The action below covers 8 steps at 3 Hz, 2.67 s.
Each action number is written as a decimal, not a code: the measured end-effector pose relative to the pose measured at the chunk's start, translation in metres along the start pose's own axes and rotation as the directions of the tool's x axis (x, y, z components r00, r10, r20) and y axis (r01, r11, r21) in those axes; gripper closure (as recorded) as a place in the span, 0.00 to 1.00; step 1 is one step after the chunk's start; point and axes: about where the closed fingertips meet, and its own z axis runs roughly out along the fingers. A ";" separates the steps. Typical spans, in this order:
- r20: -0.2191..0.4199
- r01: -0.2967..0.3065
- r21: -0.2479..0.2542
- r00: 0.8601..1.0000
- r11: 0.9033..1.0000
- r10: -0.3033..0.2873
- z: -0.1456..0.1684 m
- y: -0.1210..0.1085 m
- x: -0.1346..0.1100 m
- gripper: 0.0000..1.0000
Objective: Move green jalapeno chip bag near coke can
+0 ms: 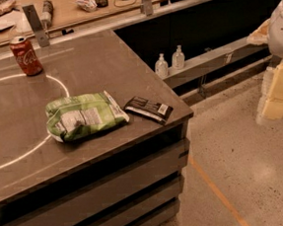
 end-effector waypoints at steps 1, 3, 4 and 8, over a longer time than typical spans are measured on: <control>0.000 0.000 0.000 1.000 1.000 0.000 0.000 0.000 0.000 0.00; 0.105 0.038 -0.008 0.994 0.999 -0.037 0.020 -0.016 -0.048 0.00; 0.185 0.112 -0.024 0.977 0.993 -0.106 0.042 -0.038 -0.110 0.00; 0.489 0.381 -0.116 0.826 0.917 -0.281 0.111 -0.006 -0.331 0.00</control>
Offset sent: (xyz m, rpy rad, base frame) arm 0.0117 0.0145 -0.0055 0.0602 0.0017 0.0187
